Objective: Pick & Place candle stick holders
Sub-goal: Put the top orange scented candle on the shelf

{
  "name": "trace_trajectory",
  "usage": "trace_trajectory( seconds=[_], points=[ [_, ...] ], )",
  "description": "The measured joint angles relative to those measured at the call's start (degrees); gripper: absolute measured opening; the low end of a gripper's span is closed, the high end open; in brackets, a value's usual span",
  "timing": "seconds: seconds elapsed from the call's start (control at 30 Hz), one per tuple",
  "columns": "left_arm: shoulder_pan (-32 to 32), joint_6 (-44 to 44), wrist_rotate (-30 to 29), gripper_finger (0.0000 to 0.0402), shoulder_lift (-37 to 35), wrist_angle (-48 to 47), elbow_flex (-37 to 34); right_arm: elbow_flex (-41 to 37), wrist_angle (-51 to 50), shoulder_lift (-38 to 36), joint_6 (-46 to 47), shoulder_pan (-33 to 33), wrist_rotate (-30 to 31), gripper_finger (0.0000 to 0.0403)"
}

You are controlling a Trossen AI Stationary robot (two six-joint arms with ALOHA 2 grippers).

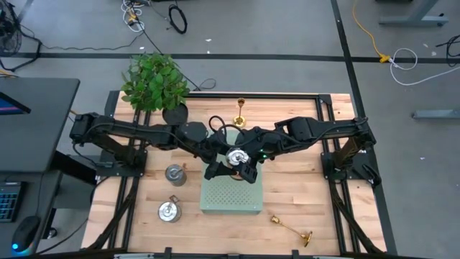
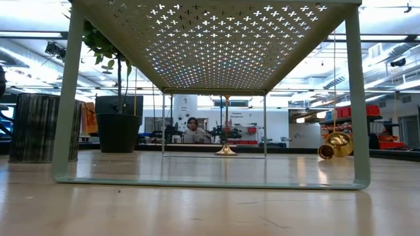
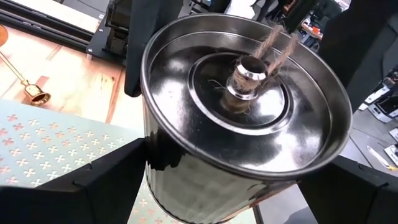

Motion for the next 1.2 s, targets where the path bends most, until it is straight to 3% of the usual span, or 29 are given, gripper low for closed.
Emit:
trace_trajectory(
  seconds=[0.23,0.67,0.87,1.03,1.2],
  points=[
    [-0.11,-0.78,-0.17,0.0362,0.19,0.3,0.0,-0.04,-0.16,0.02,0.22,-0.06,-0.31,0.0334],
    [-0.09,-1.15,0.2,0.0358,0.19,0.67,0.0,-0.07,-0.17,0.07,0.5,-0.08,-0.26,0.0334],
    [-0.09,-1.45,-0.33,0.0387,0.21,1.89,0.0,-0.07,-0.14,0.02,0.74,-0.08,-0.02,0.0334],
    [-0.09,-1.38,-0.75,0.0371,0.21,2.11,0.0,-0.07,-0.33,0.07,0.79,-0.08,0.13,0.0334],
    [-0.45,-3.69,-1.13,0.0383,0.21,3.12,0.0,-0.09,-0.08,0.01,1.53,-0.08,-0.4,0.0334]
  ],
)
